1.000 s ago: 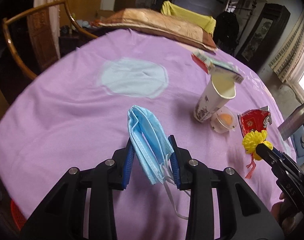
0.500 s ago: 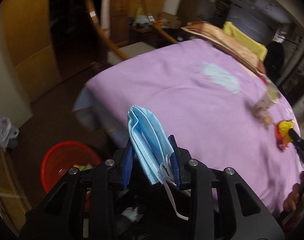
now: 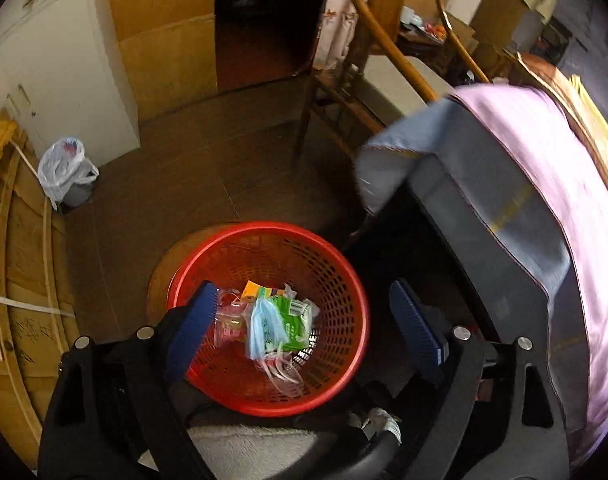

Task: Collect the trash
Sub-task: 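Drop the mask into the red basket with the left tool while the right tool carries the yellow toy, then release the yellow flower toy into the red basket with the right tool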

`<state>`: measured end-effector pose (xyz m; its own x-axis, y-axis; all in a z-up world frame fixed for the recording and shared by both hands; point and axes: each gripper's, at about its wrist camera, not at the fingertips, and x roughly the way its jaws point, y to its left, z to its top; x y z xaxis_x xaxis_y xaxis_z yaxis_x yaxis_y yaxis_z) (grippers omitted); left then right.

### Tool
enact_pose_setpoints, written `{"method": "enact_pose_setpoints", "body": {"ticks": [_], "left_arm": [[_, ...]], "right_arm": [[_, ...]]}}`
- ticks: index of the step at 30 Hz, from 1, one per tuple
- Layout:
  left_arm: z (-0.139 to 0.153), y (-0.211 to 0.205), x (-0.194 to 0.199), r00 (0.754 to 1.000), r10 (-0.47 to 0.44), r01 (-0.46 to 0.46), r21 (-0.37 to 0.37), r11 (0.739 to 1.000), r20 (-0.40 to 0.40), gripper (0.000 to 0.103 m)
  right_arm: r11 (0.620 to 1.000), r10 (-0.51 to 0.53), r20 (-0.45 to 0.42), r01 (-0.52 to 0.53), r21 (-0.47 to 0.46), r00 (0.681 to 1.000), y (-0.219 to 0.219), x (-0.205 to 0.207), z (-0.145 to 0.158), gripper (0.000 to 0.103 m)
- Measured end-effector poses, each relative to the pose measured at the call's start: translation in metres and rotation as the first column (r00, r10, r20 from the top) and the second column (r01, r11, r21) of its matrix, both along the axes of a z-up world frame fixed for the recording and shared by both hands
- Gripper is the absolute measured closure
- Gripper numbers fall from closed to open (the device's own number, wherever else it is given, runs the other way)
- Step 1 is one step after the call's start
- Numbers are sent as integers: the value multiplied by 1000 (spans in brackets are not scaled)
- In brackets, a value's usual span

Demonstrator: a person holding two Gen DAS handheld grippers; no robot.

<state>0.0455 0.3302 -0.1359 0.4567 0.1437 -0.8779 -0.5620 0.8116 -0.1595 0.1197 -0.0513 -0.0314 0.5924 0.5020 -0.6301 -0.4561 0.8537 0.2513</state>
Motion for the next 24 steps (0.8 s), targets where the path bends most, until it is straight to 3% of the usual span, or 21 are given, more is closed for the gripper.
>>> {"method": "enact_pose_setpoints", "body": {"ticks": [3, 5, 11, 17, 24], "left_arm": [[6, 23, -12, 997, 63, -63, -3, 998, 41, 18], [13, 34, -19, 992, 109, -111, 30, 993, 60, 11], [25, 68, -46, 960, 259, -272, 148, 951, 106, 7], [18, 92, -58, 940, 318, -330, 92, 939, 125, 7], [1, 106, -61, 932, 353, -358, 64, 931, 82, 7]], "right_arm": [[995, 99, -8, -99, -27, 995, 48, -7, 3, 75], [986, 160, -20, -160, -42, 987, 78, -12, 3, 75], [924, 365, -97, -373, -84, 926, 178, -33, -11, 75], [863, 469, -162, -490, -124, 868, 248, -48, -29, 75], [825, 507, -238, -547, -146, 828, 281, -49, -51, 74]]}}
